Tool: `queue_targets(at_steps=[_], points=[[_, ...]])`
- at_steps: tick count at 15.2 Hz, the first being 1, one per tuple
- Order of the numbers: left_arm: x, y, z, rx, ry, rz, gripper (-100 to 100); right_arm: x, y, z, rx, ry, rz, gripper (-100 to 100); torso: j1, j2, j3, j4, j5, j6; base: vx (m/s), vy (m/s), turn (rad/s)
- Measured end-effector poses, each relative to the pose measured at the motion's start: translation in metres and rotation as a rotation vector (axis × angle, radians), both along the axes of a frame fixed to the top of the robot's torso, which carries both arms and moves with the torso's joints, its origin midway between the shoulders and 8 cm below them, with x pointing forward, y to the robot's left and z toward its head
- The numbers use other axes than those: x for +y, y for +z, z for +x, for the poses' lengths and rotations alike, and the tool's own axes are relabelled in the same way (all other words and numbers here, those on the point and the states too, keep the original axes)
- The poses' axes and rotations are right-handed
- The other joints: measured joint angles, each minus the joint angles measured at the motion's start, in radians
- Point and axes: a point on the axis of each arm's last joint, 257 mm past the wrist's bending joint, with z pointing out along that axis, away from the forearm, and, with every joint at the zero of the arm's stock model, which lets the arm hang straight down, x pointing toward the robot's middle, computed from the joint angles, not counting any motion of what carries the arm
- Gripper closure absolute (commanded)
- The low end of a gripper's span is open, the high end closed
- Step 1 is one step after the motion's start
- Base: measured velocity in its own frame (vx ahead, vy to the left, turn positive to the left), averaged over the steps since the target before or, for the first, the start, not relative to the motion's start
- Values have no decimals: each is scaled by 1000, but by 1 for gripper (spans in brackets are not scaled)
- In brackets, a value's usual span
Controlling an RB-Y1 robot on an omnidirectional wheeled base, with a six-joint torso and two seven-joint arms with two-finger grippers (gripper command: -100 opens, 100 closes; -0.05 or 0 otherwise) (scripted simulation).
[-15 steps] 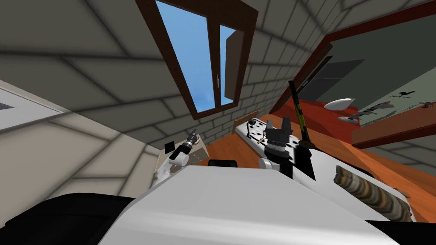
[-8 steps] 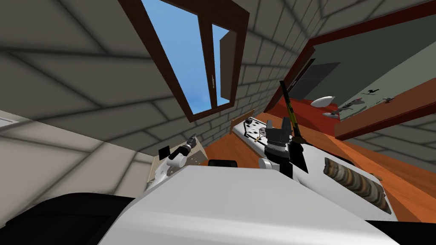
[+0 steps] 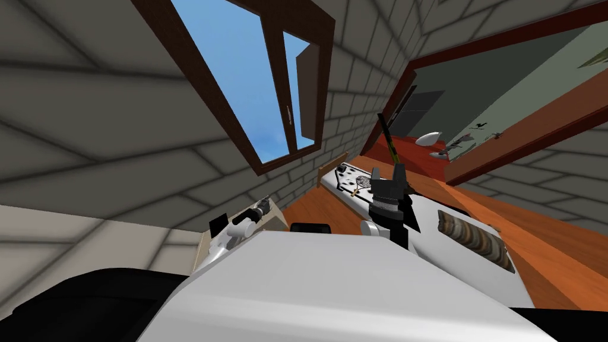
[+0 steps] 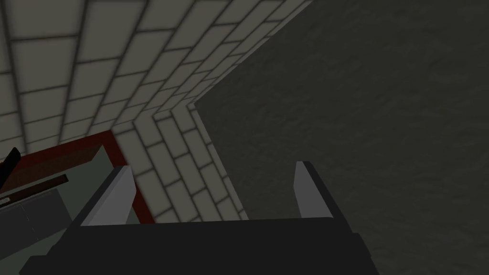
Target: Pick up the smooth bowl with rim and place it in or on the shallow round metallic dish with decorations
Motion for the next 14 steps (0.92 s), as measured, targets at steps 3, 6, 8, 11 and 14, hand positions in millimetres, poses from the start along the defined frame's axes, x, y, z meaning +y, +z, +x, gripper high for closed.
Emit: queue_targets(at_steps=[3,6,8,11,14], points=[[17,-33,-24,112,23,-3,-100,0,0,0,0,0,0,0,1,0,0,0,0,0,68,30,-144],[28,-56,-51,214,47,-6,-100,0,0,0,0,0,0,0,1,-2,-1,0,0,0,86,39,-111],[41,-72,-74,280,63,-6,-100,0,0,0,0,0,0,0,1,-1,-1,0,0,0,72,41,-97],[56,-87,-103,372,88,-6,-100,0,0,0,0,0,0,0,1,-1,-1,0,0,0,75,34,-86],[66,-98,-131,454,111,-7,-100,0,0,0,0,0,0,0,2,-1,0,0,0,0,61,52,-48]])
